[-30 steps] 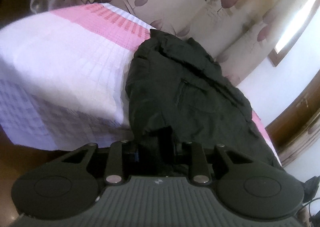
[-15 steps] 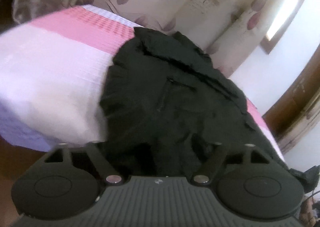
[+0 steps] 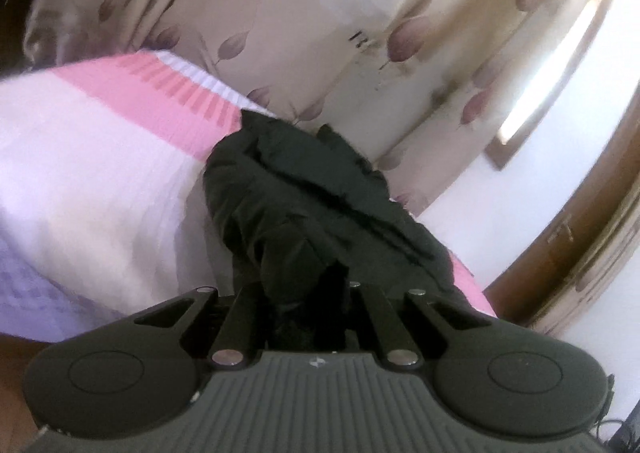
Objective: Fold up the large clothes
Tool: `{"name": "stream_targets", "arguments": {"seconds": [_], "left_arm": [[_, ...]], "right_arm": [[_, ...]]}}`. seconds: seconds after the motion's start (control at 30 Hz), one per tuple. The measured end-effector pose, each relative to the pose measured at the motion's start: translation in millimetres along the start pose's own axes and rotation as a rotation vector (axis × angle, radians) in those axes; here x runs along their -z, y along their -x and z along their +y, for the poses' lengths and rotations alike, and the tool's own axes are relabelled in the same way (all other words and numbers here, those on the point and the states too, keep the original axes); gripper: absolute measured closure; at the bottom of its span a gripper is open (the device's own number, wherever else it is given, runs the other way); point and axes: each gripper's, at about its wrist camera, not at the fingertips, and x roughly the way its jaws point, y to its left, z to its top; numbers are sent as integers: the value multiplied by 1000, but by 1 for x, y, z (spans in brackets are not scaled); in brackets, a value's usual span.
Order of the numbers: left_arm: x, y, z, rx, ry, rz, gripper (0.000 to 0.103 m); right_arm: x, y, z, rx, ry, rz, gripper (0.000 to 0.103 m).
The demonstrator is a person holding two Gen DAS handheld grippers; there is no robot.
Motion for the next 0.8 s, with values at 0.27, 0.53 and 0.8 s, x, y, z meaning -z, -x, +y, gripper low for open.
{"name": "stream_targets", "arguments": {"seconds": [0.27,0.53,0.8], "left_arm": [[0,48,-17,78,47,-66,95],[-46,55,-45,126,70,-204,95],[-120,-33,-60,79,112,-238,91]], "right_arm": [[5,42,18,-160,-90,-53,94],[-43,56,50,-269,-71,-143,93],[-136,-11,46,-237,-77,-181,93]]}}
